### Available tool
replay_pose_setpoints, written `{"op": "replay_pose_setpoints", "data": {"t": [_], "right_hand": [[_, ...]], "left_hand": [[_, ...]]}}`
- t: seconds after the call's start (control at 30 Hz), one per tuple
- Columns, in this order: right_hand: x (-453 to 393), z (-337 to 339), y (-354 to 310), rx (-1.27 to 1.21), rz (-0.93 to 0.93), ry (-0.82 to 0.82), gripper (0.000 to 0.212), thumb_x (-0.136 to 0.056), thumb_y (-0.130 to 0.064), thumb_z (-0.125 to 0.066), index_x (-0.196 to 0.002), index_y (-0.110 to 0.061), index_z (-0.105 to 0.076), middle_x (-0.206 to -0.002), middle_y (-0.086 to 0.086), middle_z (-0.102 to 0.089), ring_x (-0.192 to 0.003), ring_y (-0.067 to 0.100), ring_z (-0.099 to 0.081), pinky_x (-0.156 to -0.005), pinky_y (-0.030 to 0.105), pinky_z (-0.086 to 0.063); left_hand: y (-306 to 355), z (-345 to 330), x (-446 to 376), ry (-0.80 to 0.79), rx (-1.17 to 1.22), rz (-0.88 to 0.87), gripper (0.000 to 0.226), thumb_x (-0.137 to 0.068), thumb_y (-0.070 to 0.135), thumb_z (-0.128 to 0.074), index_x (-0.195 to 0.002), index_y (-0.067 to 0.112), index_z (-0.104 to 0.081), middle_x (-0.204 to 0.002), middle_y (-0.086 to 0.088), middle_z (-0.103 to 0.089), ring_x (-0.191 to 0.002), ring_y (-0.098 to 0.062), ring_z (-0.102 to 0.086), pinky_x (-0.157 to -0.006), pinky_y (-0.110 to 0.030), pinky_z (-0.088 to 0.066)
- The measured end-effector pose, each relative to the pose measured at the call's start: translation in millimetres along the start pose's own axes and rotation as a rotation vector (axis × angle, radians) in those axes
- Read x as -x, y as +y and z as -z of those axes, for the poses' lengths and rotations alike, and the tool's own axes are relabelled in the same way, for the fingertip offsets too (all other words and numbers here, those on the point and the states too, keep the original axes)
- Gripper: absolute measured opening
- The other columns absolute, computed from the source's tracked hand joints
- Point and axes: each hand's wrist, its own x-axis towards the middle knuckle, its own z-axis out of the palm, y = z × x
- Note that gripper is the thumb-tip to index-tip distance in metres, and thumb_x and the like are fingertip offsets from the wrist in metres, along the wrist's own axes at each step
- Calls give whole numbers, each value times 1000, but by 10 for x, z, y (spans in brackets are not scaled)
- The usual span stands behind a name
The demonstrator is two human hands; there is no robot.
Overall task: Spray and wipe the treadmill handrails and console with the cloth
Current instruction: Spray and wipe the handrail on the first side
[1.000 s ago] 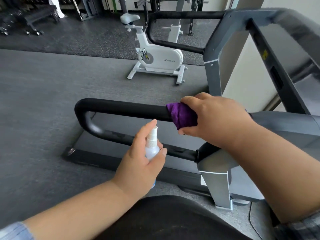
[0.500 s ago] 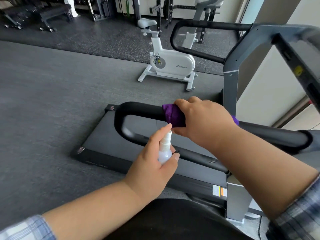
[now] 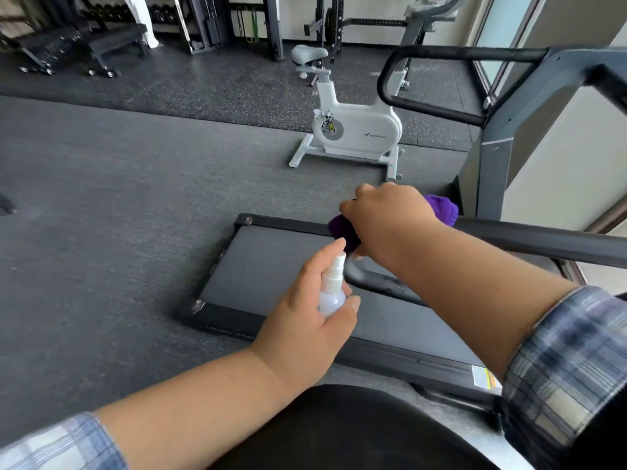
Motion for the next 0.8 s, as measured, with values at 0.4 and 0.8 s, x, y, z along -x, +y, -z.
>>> {"op": "replay_pose_setpoints", "data": {"t": [0.4,0.8], "right_hand": [[-68,19,-441,254,-7,-58,29,-91,-31,-57,-120,-28,-62,-107,0,-51,-98,29,-53,-70,37,-42],[254,-173,-129,-93,-114,151,68,-78,-52,-73,-140,-38,-47,-135,-4,-49,-118,30,-48,-92,42,-42]], "left_hand": [[-148,226,170,-167,89,-74,61,-84,46,-58,-127,76,-27,-96,12,-63,-89,-12,-64,-76,-10,-45],[-155,439,219,-108,-26,-149,77,-89,21,-69,-127,75,-30,-98,17,-64,-94,-4,-61,-78,0,-39]]}}
